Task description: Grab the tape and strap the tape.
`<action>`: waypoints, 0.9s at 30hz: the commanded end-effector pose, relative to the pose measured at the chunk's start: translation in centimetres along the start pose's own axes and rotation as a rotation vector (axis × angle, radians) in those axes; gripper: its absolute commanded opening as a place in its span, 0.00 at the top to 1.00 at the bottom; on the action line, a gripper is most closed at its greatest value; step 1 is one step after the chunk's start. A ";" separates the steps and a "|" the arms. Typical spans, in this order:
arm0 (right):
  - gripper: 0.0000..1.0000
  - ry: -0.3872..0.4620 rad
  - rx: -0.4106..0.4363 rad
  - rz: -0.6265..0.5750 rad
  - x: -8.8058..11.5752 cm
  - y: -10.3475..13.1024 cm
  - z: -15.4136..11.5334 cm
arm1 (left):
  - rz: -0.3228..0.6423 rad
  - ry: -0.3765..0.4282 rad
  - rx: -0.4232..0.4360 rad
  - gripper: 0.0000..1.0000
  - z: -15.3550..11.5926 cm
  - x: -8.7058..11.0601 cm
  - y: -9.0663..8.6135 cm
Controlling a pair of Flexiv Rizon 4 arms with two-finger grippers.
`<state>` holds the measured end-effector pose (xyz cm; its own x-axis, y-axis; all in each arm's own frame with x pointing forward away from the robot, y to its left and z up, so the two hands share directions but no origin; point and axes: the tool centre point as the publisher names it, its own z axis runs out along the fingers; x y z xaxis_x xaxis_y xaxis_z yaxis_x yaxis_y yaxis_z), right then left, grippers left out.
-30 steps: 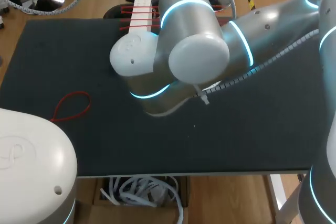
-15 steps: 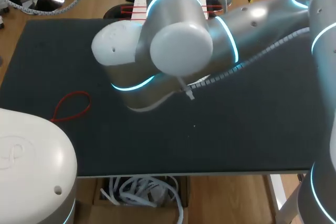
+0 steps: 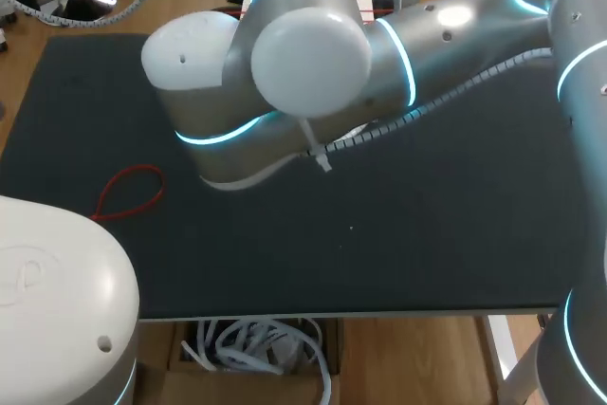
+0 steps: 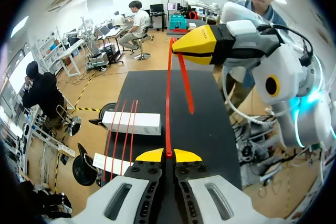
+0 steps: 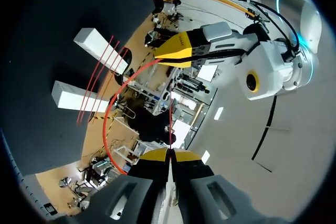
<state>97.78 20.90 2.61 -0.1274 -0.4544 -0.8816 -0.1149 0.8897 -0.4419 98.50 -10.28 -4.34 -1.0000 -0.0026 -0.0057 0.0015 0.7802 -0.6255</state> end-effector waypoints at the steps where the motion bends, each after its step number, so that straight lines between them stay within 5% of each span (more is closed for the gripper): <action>1: 1.00 -0.012 0.033 -0.036 -0.1 0.5 0.2 | -0.001 0.001 -0.005 1.00 -0.1 0.0 0.0; 27: 1.00 -0.067 0.145 -0.053 -0.1 2.8 1.3 | -0.001 0.001 -0.005 1.00 -0.1 0.0 0.0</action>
<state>98.62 23.08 1.17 -0.0535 -0.4991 -0.8649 0.0136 0.8657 -0.5004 98.50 -10.27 -4.34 -1.0000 -0.0026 -0.0057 0.0015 0.7801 -0.6256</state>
